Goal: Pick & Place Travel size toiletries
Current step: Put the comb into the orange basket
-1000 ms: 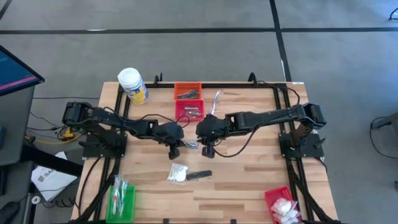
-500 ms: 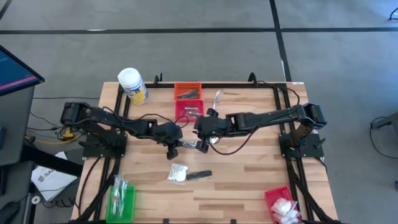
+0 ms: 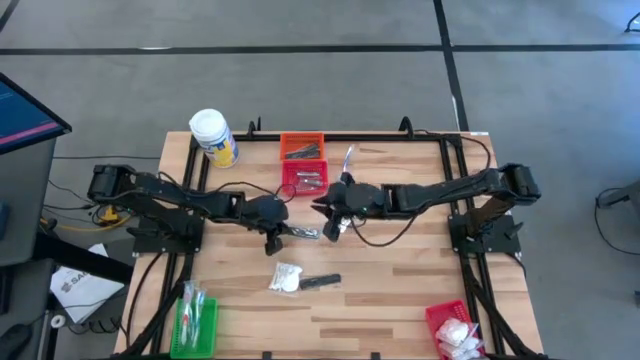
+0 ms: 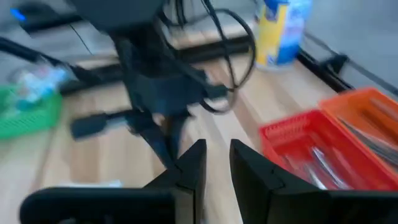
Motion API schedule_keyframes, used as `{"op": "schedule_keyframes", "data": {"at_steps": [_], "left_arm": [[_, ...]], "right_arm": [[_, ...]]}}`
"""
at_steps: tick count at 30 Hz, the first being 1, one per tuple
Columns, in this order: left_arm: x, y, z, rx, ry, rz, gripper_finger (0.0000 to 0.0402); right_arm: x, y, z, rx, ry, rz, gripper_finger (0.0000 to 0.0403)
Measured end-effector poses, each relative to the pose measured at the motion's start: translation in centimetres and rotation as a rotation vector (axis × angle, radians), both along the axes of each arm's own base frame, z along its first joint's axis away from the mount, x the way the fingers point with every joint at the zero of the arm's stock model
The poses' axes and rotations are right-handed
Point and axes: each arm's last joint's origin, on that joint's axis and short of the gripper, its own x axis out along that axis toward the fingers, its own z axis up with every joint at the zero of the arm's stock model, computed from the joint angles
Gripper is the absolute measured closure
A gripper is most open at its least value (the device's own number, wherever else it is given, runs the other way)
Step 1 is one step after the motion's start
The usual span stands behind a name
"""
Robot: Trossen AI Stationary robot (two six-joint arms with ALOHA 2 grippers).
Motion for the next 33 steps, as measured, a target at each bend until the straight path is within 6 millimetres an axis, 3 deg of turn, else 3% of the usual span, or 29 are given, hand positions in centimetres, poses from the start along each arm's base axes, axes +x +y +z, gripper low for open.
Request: {"op": "schedule_keyframes", "data": {"at_steps": [5,8,12,20,28,33], "left_arm": [[-1.8,-1.6,-1.1,0.055,-0.153,0.017,0.0402],[-2.5,-1.5,-0.8,0.081,-0.33,0.015,0.0402],[-3.8,-1.3,-1.3,0.057,-0.375,-0.008,0.0402],[-4.9,-0.9,-3.0,0.041,-0.319,0.008,0.0402],[-4.7,-1.0,-3.9,0.041,-0.266,-0.002,0.0402],[-3.8,-1.1,-4.5,0.077,-0.223,-0.028,0.0402]], "right_arm": [[-1.3,1.4,-4.0,0.006,-0.142,0.052,0.0337],[-2.5,1.7,-5.2,-0.029,-0.32,0.077,0.0337],[-3.6,1.1,-6.1,-0.014,-0.427,0.059,0.0337],[-3.7,0.0,-7.6,0.026,-0.294,0.011,0.0337],[-3.9,0.0,-8.6,0.071,-0.197,-0.007,0.0335],[-4.0,0.5,-8.8,0.066,-0.175,0.012,0.0312]]}}
